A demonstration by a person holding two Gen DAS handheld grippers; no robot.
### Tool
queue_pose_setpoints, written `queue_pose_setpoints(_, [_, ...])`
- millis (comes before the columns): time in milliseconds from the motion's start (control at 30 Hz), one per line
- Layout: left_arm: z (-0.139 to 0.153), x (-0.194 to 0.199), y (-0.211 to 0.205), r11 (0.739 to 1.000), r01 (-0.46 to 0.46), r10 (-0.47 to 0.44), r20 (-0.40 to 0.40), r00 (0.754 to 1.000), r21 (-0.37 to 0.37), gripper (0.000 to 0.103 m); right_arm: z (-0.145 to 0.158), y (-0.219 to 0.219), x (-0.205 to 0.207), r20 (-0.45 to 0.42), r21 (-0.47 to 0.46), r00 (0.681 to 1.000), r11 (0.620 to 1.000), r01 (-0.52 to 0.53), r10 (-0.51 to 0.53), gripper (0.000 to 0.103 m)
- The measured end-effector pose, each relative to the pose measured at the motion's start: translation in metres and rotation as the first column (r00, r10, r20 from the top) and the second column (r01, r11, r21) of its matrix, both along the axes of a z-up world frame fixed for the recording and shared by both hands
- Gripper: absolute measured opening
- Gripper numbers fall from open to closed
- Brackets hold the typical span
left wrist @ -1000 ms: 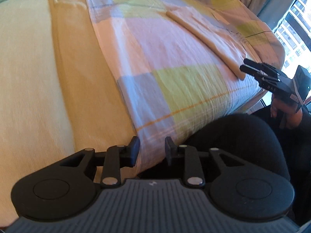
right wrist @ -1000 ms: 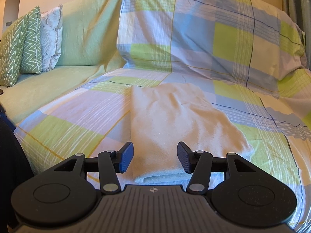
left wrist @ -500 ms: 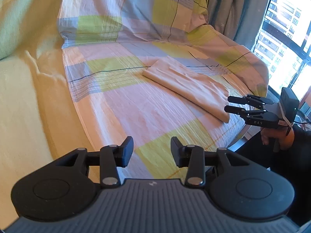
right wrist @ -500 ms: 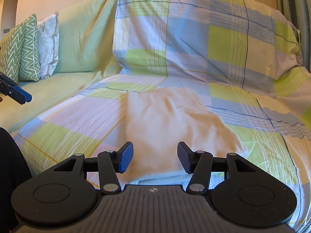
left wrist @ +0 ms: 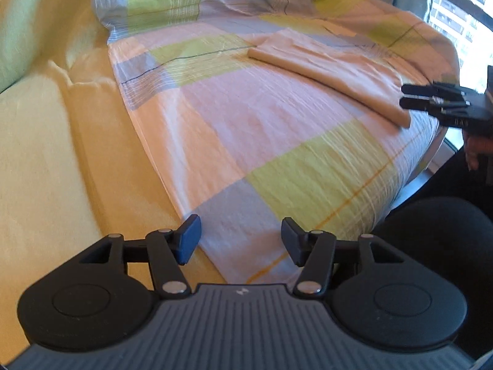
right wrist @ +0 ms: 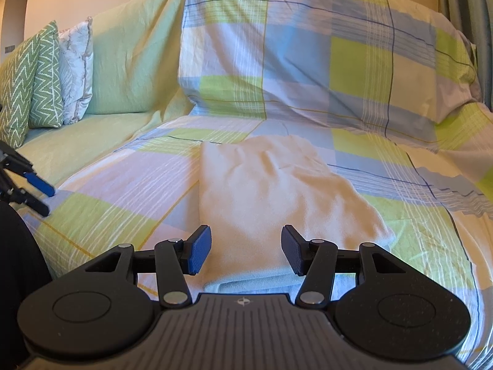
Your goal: Fold clothes
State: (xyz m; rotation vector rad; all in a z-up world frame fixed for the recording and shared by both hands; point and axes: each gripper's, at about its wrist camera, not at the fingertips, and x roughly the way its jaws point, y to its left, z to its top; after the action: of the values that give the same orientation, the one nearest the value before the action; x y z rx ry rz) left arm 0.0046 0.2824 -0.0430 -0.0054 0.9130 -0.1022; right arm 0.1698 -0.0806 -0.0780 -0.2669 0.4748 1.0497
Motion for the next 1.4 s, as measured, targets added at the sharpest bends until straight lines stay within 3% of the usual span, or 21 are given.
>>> queue_pose_setpoints(67, [0.000,-0.005,0.003,0.998,-0.014,0.017,-0.066,0.998,0.058,0.061,0.000,-0.002,0.003,-0.015,0.010,1.000,1.000,0.012,-0.011,0.053])
queue_pose_setpoints(133, [0.003,-0.007,0.014,0.997,-0.050,0.056,-0.109,0.992,0.061,0.061,0.002,-0.004,0.004,-0.022,0.023,1.000,1.000,0.020,-0.020,0.053])
queue_pose_setpoints(200, [0.010,-0.010,0.019,0.993,-0.062,0.073,-0.104,0.992,0.104,0.058,0.004,-0.005,0.003,-0.014,0.034,1.000,0.999,0.022,-0.021,0.053])
queue_pose_setpoints(267, [0.025,-0.011,0.018,0.992,-0.057,0.062,-0.042,0.997,0.116,0.057,0.004,-0.004,0.002,-0.012,0.034,1.000,0.999,0.018,-0.018,0.053])
queue_pose_setpoints(400, [0.050,0.007,-0.006,0.984,0.072,-0.086,0.076,0.993,0.164,0.058,0.004,-0.001,0.001,-0.009,0.021,1.000,1.000,0.011,-0.011,0.053])
queue_pose_setpoints(533, [0.056,0.041,-0.039,0.935,0.221,-0.270,0.152,0.951,0.279,0.058,0.007,0.006,-0.002,0.011,-0.019,1.000,1.000,-0.005,0.005,0.053])
queue_pose_setpoints(600, [0.052,0.060,-0.055,0.896,0.274,-0.350,0.173,0.921,0.350,0.058,0.007,0.014,-0.008,0.045,-0.063,0.999,0.998,-0.026,0.029,0.053])
queue_pose_setpoints(633, [0.049,0.071,-0.064,0.864,0.307,-0.399,0.170,0.901,0.400,0.058,0.007,0.018,-0.012,0.071,-0.085,0.996,0.995,-0.043,0.049,0.053])
queue_pose_setpoints(733, [0.030,0.101,-0.091,0.737,0.392,-0.533,0.116,0.838,0.550,0.058,0.004,0.029,-0.023,0.136,-0.160,0.985,0.984,-0.083,0.105,0.055])
queue_pose_setpoints(800, [0.014,0.118,-0.106,0.626,0.434,-0.609,0.059,0.791,0.648,0.058,0.000,0.034,-0.027,0.158,-0.194,0.978,0.976,-0.103,0.135,0.055])
queue_pose_setpoints(933, [-0.019,0.148,-0.129,0.356,0.479,-0.721,-0.090,0.687,0.802,0.059,-0.006,0.035,-0.024,0.159,-0.219,0.976,0.969,-0.109,0.146,0.055])
queue_pose_setpoints(1000, [-0.026,0.159,-0.133,0.272,0.479,-0.754,-0.124,0.645,0.834,0.059,-0.006,0.034,-0.020,0.144,-0.213,0.980,0.972,-0.103,0.135,0.055])
queue_pose_setpoints(1133, [-0.030,0.184,-0.133,0.190,0.488,-0.768,-0.181,0.614,0.852,0.059,-0.006,0.039,-0.020,0.180,-0.242,0.971,0.964,-0.109,0.155,0.055])
queue_pose_setpoints(1200, [-0.030,0.192,-0.131,0.188,0.490,-0.771,-0.181,0.610,0.851,0.059,-0.006,0.044,-0.024,0.209,-0.256,0.959,0.957,-0.135,0.191,0.055])
queue_pose_setpoints(1267, [-0.027,0.196,-0.130,0.207,0.502,-0.765,-0.181,0.618,0.840,0.059,-0.005,0.046,-0.026,0.214,-0.248,0.955,0.957,-0.148,0.204,0.055])
queue_pose_setpoints(1300, [-0.027,0.197,-0.129,0.201,0.494,-0.759,-0.184,0.625,0.846,0.059,-0.004,0.046,-0.027,0.213,-0.244,0.955,0.958,-0.153,0.206,0.055])
queue_pose_setpoints(1400, [-0.024,0.199,-0.121,0.207,0.471,-0.704,-0.203,0.680,0.858,0.059,-0.003,0.042,-0.021,0.177,-0.222,0.966,0.964,-0.146,0.187,0.056])
